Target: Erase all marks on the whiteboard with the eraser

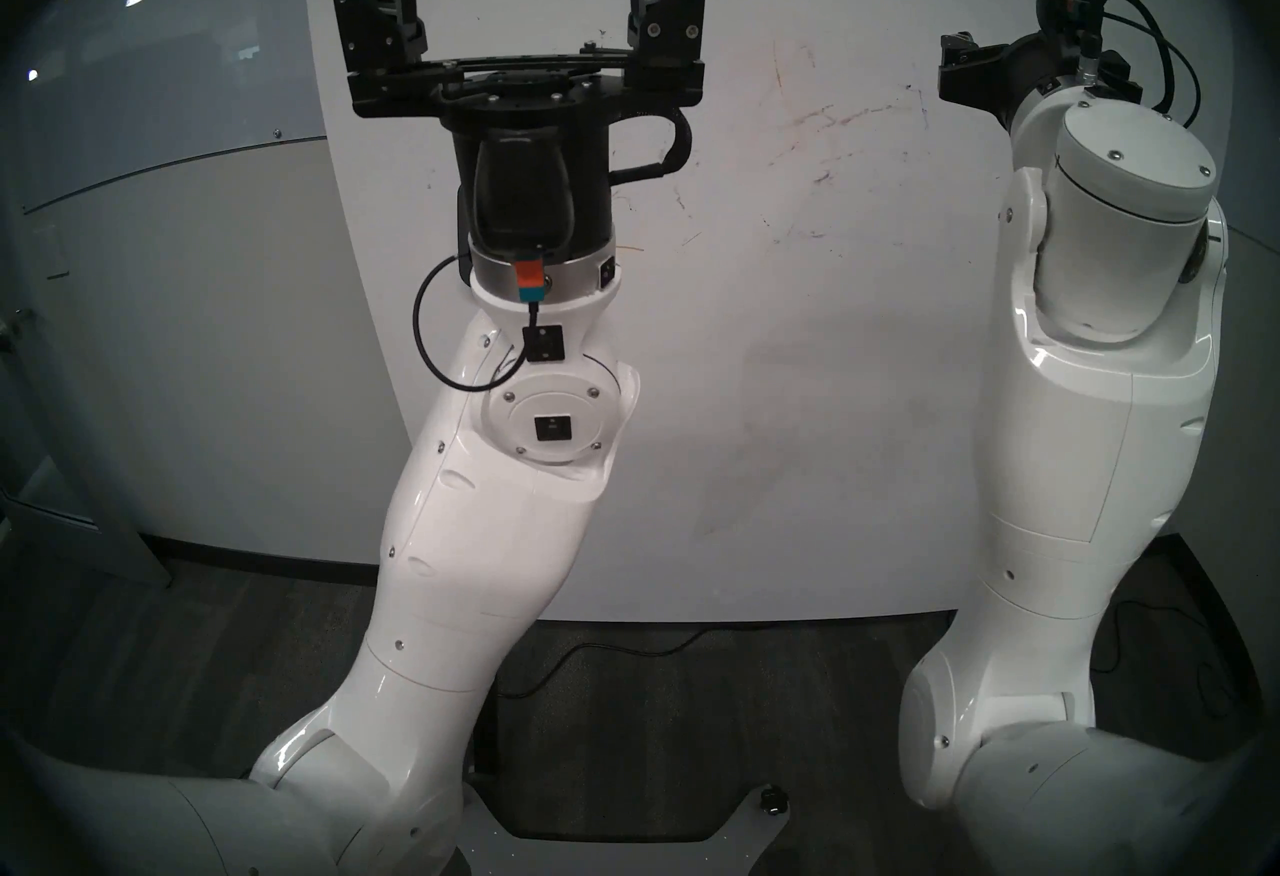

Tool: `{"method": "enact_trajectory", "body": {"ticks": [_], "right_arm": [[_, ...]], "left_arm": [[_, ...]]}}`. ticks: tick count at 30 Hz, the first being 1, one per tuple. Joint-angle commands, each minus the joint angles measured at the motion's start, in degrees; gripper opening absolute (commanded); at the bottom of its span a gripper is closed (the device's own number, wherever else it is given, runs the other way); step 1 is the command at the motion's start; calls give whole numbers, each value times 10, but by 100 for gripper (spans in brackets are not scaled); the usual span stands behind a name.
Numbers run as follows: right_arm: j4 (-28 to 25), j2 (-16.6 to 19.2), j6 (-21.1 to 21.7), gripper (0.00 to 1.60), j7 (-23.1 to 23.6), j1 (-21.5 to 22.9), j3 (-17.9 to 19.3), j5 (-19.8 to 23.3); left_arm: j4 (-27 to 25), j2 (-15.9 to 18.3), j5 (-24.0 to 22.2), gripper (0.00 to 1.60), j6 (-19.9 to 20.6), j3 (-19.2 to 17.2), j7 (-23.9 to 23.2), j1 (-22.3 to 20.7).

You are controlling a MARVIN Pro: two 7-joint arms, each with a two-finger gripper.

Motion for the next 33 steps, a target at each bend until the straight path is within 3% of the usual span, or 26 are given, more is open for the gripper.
{"method": "enact_trajectory", "body": {"ticks": [1,33], "right_arm": [[-6,2,2,160,0,6,1,0],[-6,6,4,160,-5,6,0,6]], "left_arm": [[-12,1,43,160,46,19,57,14],[-7,2,55,160,59,25,77,11]]}}
